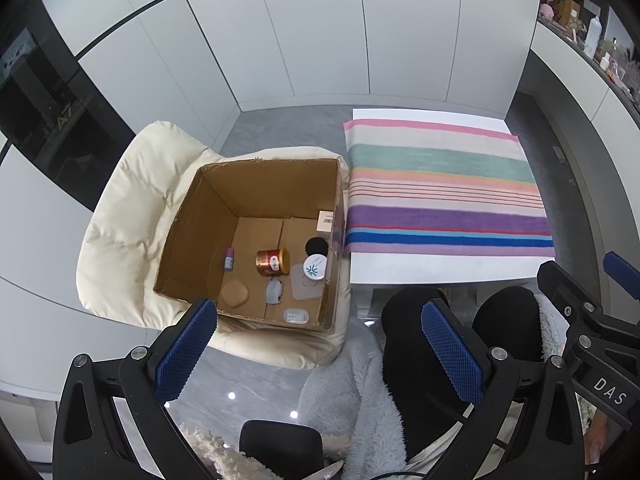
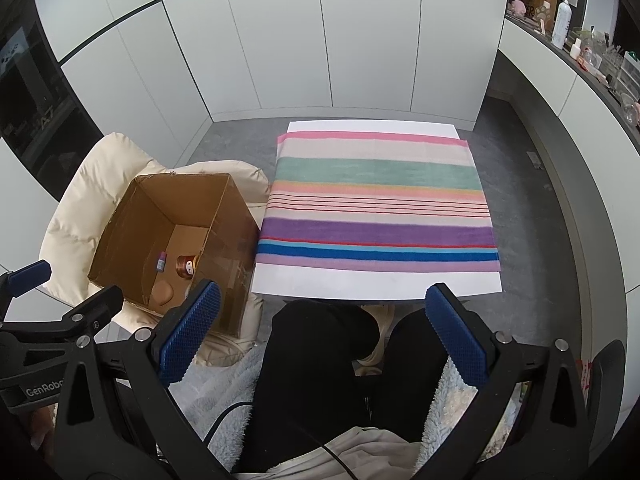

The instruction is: Organize objects

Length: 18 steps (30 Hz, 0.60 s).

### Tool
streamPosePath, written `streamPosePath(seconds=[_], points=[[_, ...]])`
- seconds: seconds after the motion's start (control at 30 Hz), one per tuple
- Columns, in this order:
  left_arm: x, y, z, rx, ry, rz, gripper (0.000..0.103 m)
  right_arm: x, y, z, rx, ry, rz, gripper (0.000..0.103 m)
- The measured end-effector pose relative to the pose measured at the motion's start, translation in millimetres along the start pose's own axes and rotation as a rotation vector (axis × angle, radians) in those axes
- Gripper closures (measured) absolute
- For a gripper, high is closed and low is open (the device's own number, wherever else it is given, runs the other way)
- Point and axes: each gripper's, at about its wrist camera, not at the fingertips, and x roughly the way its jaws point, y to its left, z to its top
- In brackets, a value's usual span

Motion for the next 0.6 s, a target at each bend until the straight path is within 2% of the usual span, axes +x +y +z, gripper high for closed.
streamPosePath(seconds=[0.4,0.6], points=[[-1.0,0.7,-0.2,-0.002,-0.011,0.016,0.0,3.8,-0.6,-2.2,0.001,0.013,0.003,0.0],[1.4,4.0,1.0,-0.011,-0.004,-0.011,0.0,5.1,0.1,-2.5,0.0,0.016,0.003,0.0]])
